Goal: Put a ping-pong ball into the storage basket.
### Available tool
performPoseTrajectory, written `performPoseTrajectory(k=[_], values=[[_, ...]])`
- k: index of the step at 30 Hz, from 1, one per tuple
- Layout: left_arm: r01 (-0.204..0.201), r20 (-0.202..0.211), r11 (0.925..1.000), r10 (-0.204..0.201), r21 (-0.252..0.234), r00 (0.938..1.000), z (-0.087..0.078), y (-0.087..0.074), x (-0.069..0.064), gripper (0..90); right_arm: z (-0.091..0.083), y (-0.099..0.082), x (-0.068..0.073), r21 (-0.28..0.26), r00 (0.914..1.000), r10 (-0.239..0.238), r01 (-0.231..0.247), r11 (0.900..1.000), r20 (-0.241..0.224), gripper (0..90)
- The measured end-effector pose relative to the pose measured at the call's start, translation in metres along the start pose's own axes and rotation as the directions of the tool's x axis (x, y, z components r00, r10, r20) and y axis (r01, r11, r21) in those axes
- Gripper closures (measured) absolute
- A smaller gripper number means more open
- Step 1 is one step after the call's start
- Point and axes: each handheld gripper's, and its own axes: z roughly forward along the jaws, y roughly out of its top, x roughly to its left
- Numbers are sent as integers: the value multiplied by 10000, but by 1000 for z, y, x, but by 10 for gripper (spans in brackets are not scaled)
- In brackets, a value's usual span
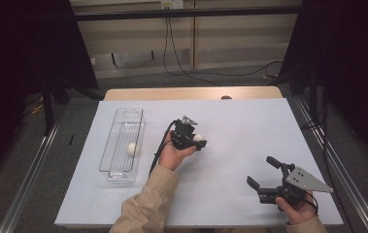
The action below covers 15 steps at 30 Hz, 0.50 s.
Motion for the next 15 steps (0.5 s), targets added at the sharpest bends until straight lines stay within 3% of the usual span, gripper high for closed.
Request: performPoseTrajectory(k=[15], values=[[226, -112, 9996, -228, -161, 9997, -12, 0, 7, 512, 0, 0, 0, -13, 10000, 4, -4, 10000, -10, 30]])
